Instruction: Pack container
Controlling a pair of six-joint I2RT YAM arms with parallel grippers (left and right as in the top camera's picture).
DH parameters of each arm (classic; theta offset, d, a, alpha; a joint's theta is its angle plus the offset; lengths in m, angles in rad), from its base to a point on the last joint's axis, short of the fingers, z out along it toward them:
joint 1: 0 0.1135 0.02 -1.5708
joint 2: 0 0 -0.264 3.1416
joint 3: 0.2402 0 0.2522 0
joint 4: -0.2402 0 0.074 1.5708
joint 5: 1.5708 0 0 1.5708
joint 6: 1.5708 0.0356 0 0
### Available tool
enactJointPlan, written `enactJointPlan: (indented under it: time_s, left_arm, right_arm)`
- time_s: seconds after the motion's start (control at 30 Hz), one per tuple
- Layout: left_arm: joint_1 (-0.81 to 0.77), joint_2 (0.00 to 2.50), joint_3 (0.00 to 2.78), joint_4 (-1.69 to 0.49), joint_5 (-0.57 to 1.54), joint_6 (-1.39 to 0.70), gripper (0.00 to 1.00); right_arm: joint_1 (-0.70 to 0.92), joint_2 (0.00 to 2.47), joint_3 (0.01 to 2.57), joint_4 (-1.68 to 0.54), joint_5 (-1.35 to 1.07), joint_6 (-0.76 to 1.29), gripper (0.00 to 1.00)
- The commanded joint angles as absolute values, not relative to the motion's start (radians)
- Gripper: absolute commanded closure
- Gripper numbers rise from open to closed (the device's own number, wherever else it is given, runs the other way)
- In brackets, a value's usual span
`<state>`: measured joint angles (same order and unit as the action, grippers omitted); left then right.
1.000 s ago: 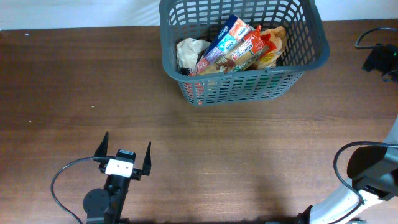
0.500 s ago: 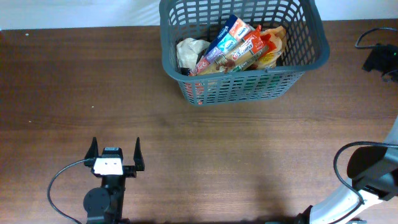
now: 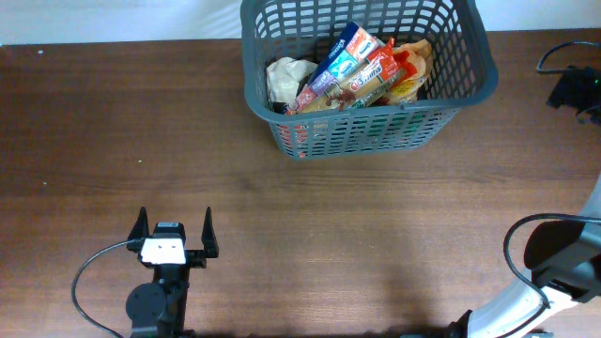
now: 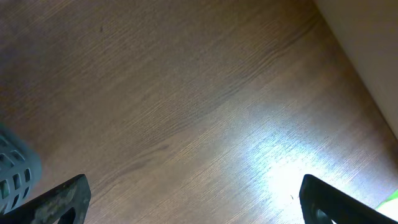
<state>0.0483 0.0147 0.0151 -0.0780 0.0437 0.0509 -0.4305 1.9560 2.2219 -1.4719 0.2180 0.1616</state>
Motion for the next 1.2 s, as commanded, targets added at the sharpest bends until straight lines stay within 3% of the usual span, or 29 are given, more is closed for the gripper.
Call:
enactJointPlan:
  time_s: [0.0, 1.17]
  left_arm:
    - [0.054, 0.005, 0.009, -0.08, 0.033, 0.038, 0.01]
    - [0.054, 0.005, 0.009, -0.08, 0.033, 0.038, 0.01]
  right_arm:
    - [-0.432, 1.953, 2.216, -1.471, 0.22, 0.174, 0.01]
    - [-0.432, 1.953, 2.216, -1.453, 0.273, 0.139, 0.01]
